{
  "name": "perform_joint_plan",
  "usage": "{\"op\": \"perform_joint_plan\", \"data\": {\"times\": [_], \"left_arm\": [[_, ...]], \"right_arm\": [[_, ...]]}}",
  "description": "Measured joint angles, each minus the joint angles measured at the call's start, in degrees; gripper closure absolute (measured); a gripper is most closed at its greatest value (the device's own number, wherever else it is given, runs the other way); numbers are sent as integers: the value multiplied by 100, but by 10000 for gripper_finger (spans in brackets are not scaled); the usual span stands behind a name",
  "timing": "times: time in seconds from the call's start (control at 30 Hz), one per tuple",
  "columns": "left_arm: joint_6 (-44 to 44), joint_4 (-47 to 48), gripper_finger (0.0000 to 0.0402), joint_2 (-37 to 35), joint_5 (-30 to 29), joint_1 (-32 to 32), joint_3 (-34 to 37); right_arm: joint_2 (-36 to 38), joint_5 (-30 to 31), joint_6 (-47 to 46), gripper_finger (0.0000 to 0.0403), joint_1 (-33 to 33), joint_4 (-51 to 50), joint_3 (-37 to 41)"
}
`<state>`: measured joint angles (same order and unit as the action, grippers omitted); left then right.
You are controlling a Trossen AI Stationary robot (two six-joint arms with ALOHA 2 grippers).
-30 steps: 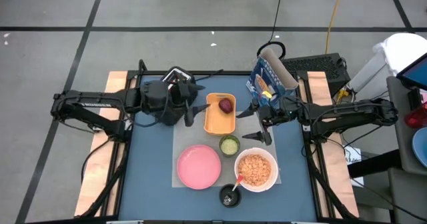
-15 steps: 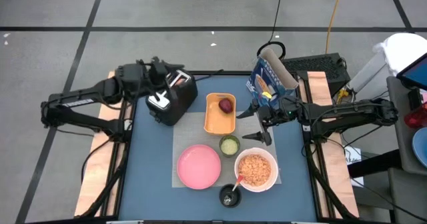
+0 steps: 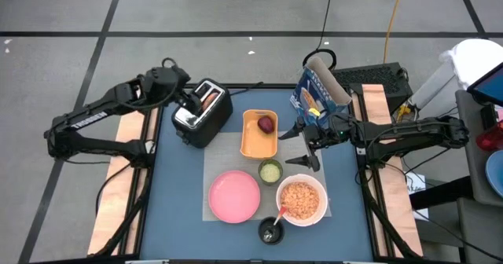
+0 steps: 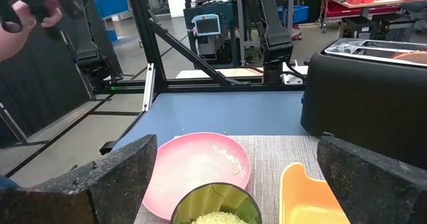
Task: Arrange a breakfast setting
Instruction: Put the bagel from the toaster on the pink plate
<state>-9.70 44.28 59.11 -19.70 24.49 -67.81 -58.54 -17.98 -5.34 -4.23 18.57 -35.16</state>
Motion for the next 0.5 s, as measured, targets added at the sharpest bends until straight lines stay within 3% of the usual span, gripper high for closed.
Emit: {"op": "perform_joint_plan", "data": {"times": [0.5], "left_arm": [[-487,85,74,1274,11,321,4]], "right_arm": [[0,11,0,5,-1,1,0]]}}
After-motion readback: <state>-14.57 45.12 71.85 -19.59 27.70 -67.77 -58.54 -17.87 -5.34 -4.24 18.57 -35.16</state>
